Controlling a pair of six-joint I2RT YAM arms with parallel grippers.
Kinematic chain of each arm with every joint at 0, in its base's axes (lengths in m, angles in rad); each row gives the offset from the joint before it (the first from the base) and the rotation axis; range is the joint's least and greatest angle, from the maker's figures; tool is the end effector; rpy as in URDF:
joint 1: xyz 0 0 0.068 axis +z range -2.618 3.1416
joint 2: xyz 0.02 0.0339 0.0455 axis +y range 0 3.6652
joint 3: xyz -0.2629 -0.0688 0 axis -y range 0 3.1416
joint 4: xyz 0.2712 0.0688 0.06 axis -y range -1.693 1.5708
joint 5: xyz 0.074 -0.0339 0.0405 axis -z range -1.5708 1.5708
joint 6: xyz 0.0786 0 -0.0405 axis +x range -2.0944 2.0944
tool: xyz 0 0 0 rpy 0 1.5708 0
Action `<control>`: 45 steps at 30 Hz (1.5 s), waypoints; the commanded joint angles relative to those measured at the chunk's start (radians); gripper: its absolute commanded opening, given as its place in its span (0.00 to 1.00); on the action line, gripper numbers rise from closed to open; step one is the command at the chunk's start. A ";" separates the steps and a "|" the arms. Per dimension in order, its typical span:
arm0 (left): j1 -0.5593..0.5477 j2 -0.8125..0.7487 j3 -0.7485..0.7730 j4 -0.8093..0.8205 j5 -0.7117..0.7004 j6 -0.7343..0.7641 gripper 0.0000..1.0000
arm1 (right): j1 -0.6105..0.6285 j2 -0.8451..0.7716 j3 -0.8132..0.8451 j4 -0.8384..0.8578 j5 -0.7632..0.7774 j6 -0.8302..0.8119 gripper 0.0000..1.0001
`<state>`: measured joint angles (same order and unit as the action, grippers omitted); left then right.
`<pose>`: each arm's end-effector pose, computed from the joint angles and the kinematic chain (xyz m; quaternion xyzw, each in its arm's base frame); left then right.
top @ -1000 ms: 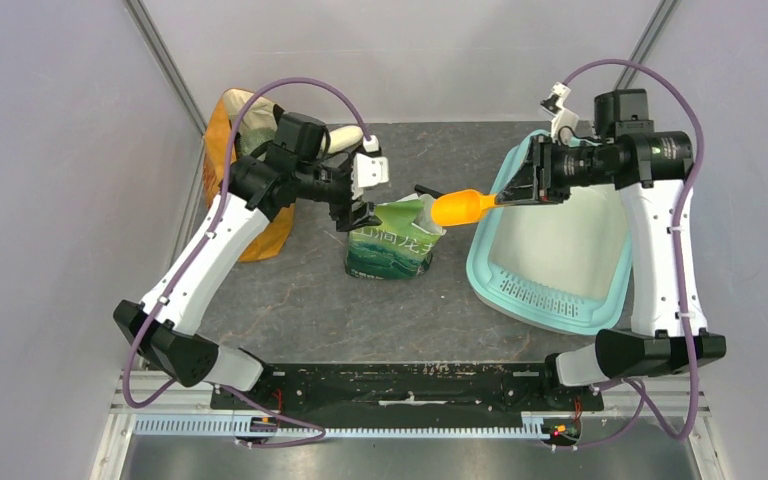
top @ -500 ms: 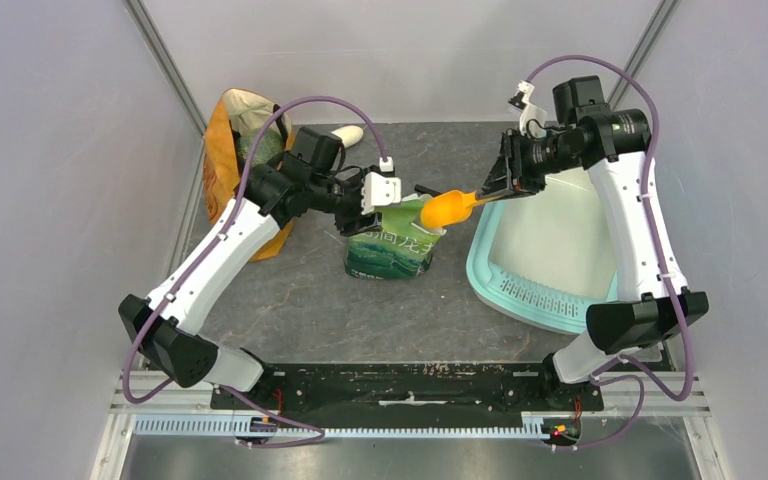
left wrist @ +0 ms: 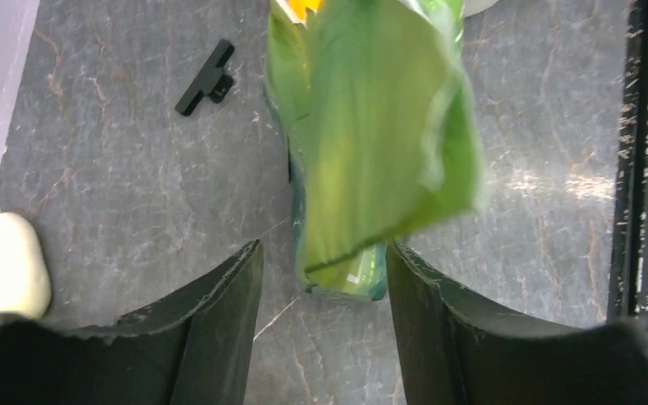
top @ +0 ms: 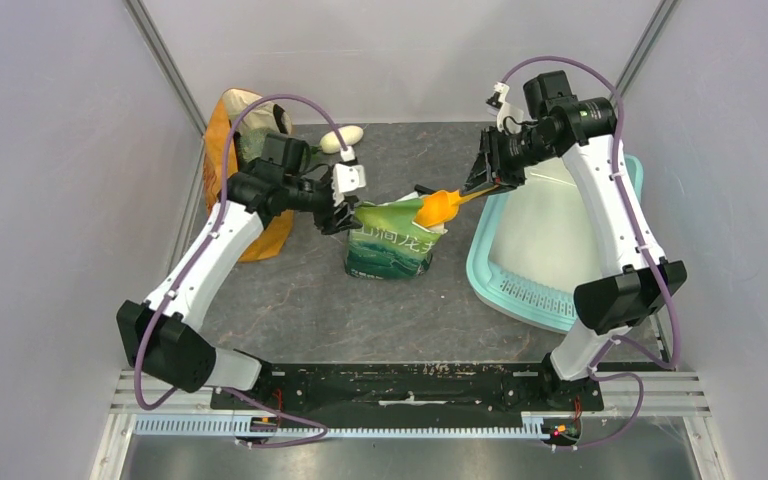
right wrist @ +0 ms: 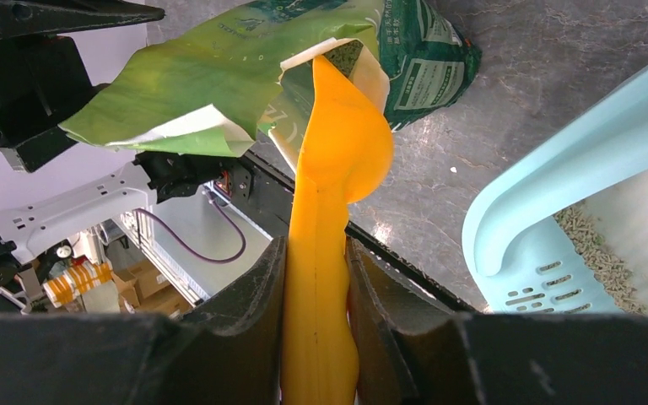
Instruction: Fill the litter box with clean litter
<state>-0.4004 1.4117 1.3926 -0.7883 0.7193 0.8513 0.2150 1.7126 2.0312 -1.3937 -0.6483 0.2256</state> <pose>0.2954 -0.1813 0.3317 0.6151 0.6272 -0.2404 0.4129 0.3425 0.1234 0.3955 -0.0733 0.9194 0.3521 0.1594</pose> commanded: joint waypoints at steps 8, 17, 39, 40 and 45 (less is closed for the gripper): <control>0.035 -0.087 -0.195 0.278 0.214 -0.086 0.68 | 0.072 0.050 0.094 -0.002 0.100 0.001 0.00; -0.002 -0.085 -0.201 0.290 0.172 -0.052 0.36 | 0.167 0.118 0.157 -0.009 0.272 0.018 0.00; -0.102 0.003 -0.163 0.306 0.197 0.034 0.02 | 0.184 0.097 0.014 0.051 0.331 -0.021 0.00; -0.101 0.000 -0.160 0.283 0.201 0.068 0.02 | 0.180 0.098 0.018 0.055 0.294 -0.024 0.00; -0.099 -0.052 -0.199 0.267 0.207 0.162 0.02 | 0.162 0.073 -0.032 0.120 0.197 -0.029 0.00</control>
<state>-0.4923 1.4094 1.1961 -0.5076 0.8524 0.8978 0.3965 1.8328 2.0418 -1.3514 -0.3862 0.2188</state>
